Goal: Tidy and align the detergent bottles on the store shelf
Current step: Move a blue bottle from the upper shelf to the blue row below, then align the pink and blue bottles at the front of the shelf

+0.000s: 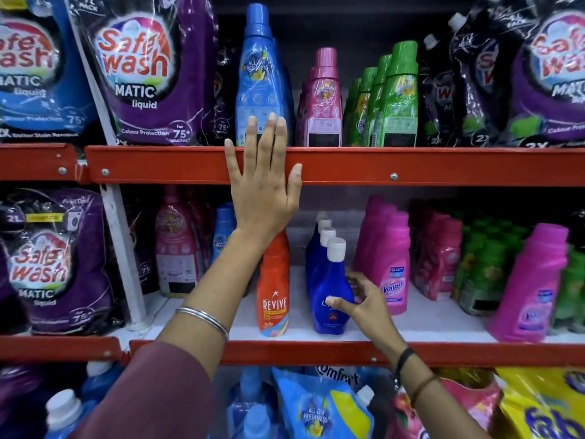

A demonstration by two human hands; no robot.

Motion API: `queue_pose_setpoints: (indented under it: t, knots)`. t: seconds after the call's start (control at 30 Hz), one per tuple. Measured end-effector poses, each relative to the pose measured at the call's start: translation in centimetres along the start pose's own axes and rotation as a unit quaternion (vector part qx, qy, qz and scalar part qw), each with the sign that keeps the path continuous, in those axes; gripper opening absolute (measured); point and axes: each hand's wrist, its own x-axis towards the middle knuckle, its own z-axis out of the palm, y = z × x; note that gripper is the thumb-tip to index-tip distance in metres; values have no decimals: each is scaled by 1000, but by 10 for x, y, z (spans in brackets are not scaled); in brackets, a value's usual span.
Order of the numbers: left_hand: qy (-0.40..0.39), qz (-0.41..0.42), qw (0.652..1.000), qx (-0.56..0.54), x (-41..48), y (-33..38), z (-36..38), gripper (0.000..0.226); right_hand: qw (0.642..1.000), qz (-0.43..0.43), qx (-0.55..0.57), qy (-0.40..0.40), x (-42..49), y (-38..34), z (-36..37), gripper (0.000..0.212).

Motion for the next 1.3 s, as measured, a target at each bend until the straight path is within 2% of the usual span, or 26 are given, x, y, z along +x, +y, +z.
queue_pose_setpoints:
  t: [0.43,0.57,0.7,0.87,1.0,1.07,1.2,1.3]
  knots:
    - [-27,-8,1000,1,1,3,-5,60,999,-13,-6,-40,-7,5,5,64]
    - [-46,-12,999,-11,2,12,-10,63,999,-27,-9,-33,-14,-4,-8,48]
    - [-62,2,998,-20,7,36,-10,62,993,-80,-18,82,-24,-15,-41,37]
    - [-65,5,998,-17,13,59,-3,62,946,-149,-36,286,-24,-23,-106,28]
    - [-53,7,998,-13,14,65,2,61,890,-146,-85,424,-21,-18,-167,32]
    - [-47,8,999,-9,14,66,3,61,872,-119,-116,460,-24,-11,-191,41]
    - [-39,7,999,-6,13,65,5,60,887,-21,-128,444,-31,0,-214,74]
    - [-36,5,999,-2,13,65,6,60,899,67,-174,396,-32,18,-221,86]
